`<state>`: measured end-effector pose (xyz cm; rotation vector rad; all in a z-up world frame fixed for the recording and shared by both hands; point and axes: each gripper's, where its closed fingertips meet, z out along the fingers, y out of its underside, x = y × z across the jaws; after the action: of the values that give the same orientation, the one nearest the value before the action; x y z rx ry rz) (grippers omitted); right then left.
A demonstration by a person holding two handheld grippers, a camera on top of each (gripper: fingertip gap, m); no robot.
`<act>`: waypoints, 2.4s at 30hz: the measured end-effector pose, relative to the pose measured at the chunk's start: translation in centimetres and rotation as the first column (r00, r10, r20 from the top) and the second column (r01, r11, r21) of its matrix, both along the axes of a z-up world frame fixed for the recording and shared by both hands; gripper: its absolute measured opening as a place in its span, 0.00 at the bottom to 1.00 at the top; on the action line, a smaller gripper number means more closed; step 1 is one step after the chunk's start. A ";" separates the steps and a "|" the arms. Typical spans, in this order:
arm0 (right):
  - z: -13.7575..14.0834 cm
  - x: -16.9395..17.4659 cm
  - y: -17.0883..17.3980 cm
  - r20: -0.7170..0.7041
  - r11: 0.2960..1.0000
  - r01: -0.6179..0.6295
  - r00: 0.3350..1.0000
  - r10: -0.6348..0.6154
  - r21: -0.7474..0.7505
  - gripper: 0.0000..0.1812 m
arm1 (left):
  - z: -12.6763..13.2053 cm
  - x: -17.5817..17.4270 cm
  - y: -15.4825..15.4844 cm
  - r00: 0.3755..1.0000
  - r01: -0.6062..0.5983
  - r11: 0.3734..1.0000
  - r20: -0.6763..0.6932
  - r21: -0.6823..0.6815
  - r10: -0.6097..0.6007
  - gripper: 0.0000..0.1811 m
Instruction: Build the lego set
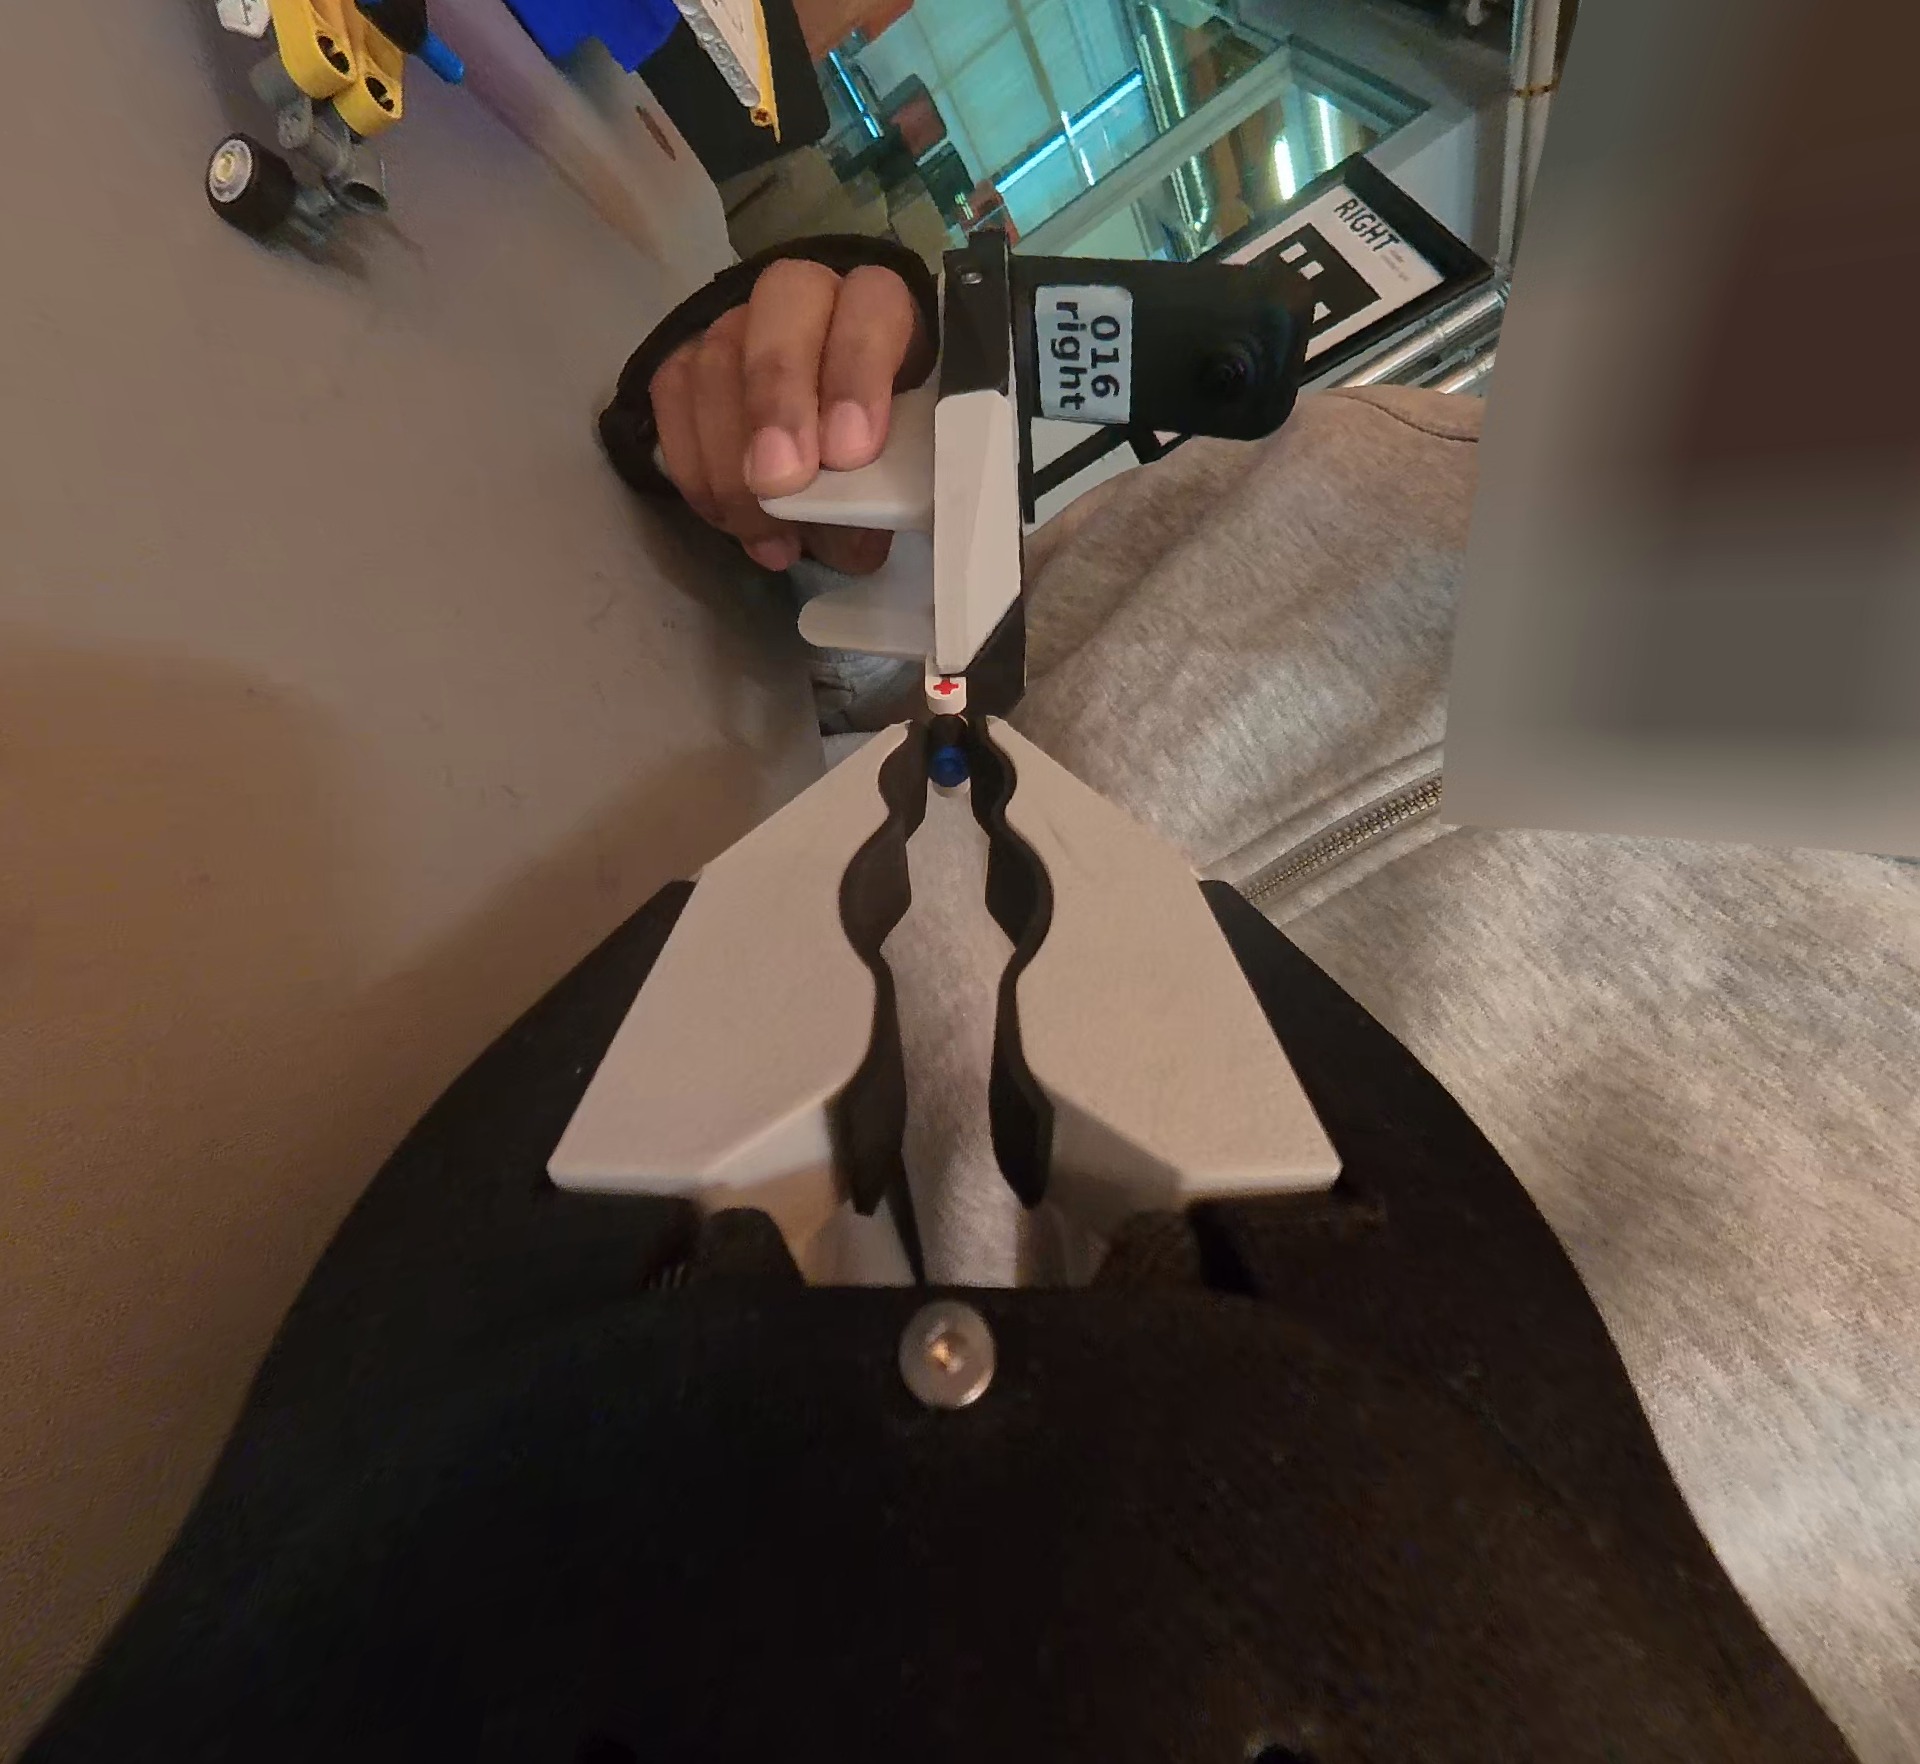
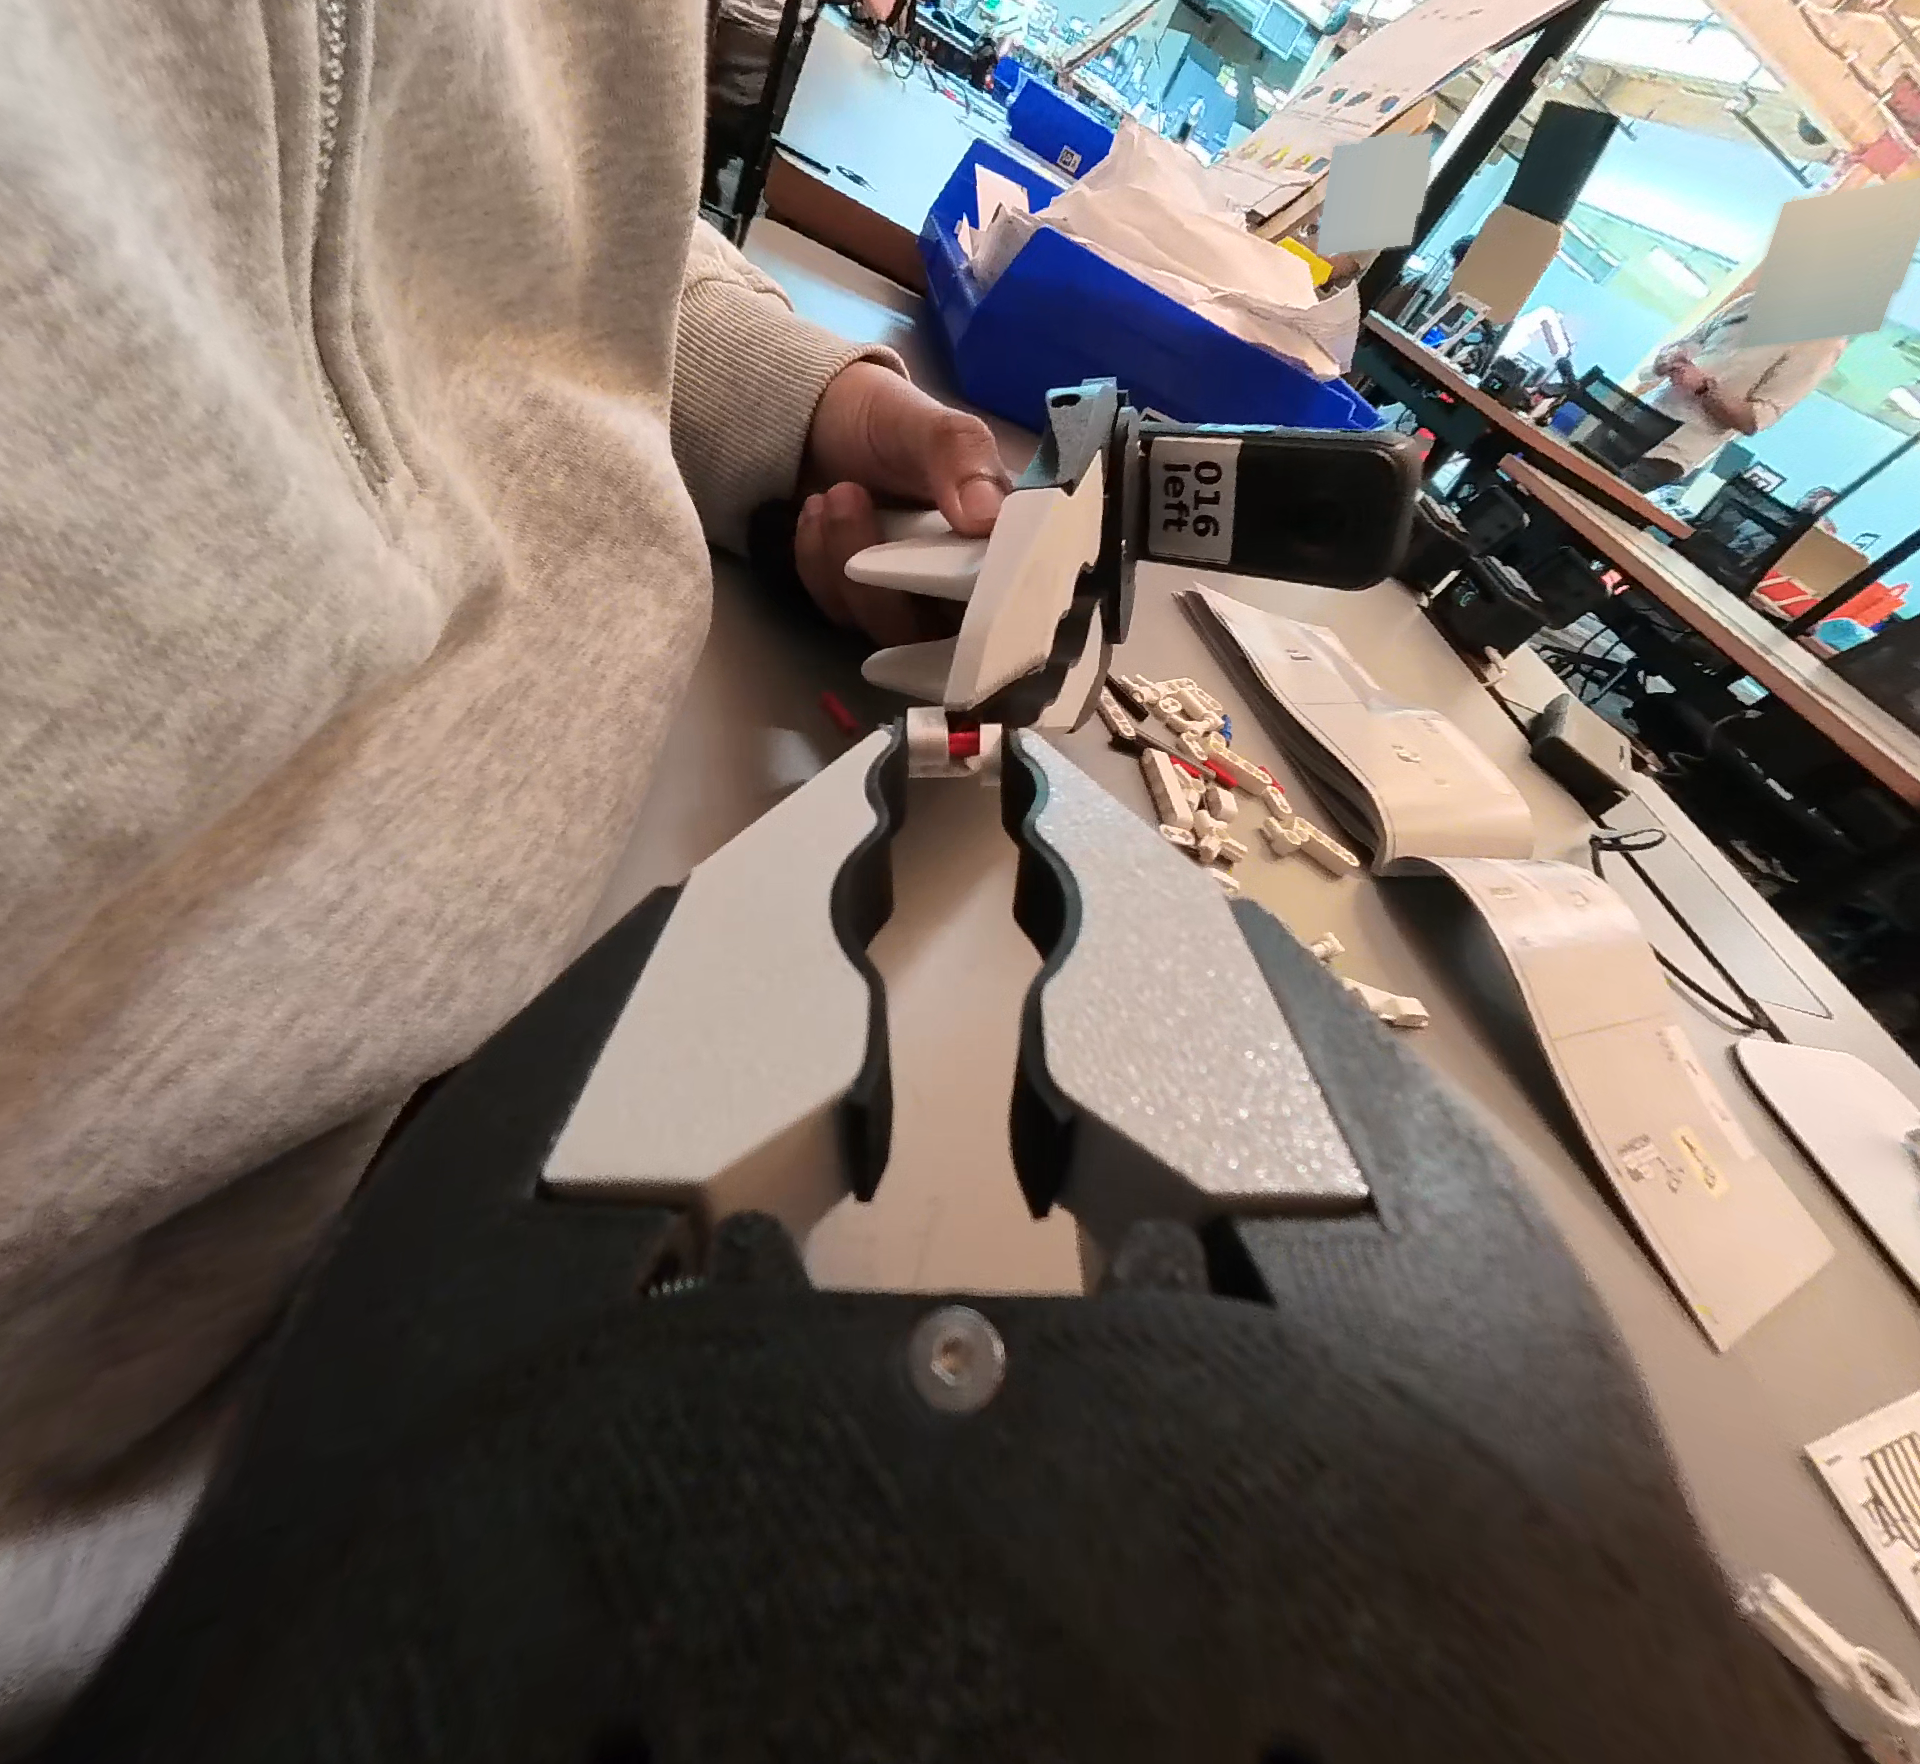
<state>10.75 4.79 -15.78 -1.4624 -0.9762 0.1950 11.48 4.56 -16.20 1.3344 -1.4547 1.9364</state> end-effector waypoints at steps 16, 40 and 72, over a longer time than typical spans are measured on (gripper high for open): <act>0.0 0.1 0.1 -0.069 0.995 -0.034 0.997 0.027 -0.099 0.08 | 0.0 0.1 0.0 1.000 -0.007 1.000 0.010 0.009 0.007 0.03; -0.2 0.2 0.3 -0.117 0.987 -0.051 0.993 0.033 -0.153 0.08 | 0.1 0.2 0.0 0.999 -0.022 1.000 0.027 0.018 0.022 0.03; 1.7 1.4 1.0 -0.141 0.998 0.064 0.988 -0.061 0.020 0.18 | 1.0 0.8 0.4 0.997 -0.070 0.996 0.034 -0.063 0.072 0.03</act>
<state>12.14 5.81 -14.09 -1.4347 -0.8155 0.2360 12.31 4.98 -15.19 1.3467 -1.3697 2.0437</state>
